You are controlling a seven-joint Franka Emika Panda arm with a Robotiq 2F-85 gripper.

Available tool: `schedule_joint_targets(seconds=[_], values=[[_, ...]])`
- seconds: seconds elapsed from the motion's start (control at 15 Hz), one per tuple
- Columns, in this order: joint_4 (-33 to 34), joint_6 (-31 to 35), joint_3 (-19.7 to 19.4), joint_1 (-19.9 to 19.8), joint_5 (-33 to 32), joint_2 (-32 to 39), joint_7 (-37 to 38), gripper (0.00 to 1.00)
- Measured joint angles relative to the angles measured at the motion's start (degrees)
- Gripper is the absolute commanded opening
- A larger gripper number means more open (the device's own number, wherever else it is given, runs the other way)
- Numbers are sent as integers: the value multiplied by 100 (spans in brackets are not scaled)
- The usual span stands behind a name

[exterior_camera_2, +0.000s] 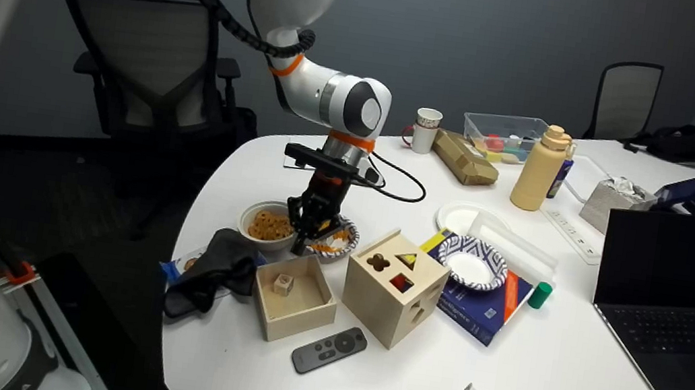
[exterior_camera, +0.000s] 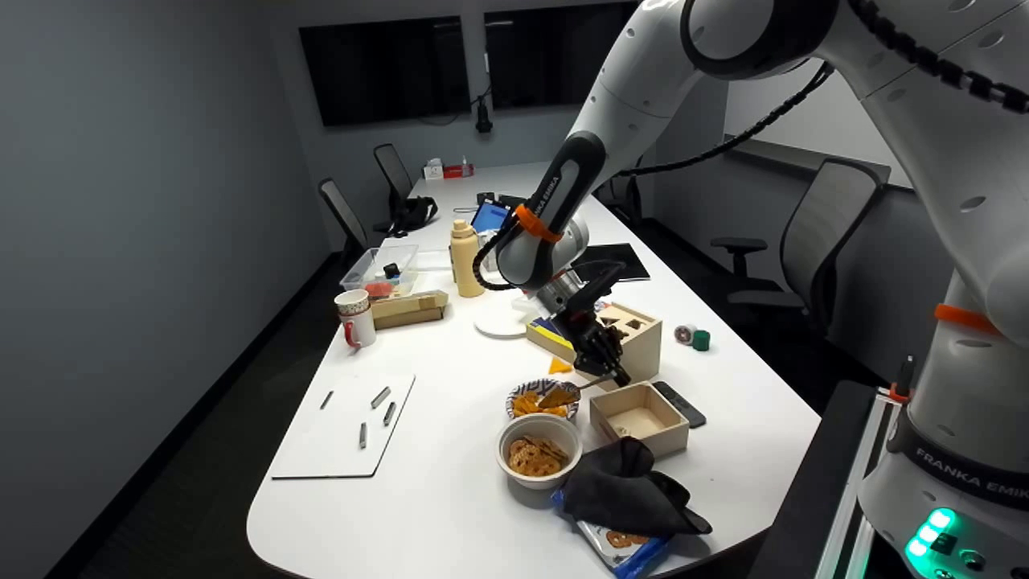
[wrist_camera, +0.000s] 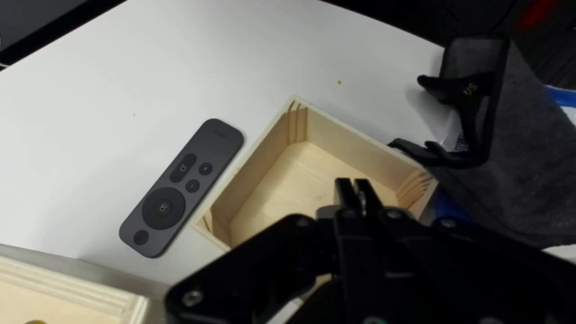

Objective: Use the silver spoon to stir the contents in the black and white bowl on the left.

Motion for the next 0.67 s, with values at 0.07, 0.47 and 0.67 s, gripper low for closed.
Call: schedule_joint_targets(seconds=[0.07, 0.47, 0.67], values=[[0, 43, -2, -1, 7, 1, 39, 1], [-24, 674, -114, 1, -11, 59, 533, 1], [-82, 920, -232, 19, -84, 62, 803, 1]])
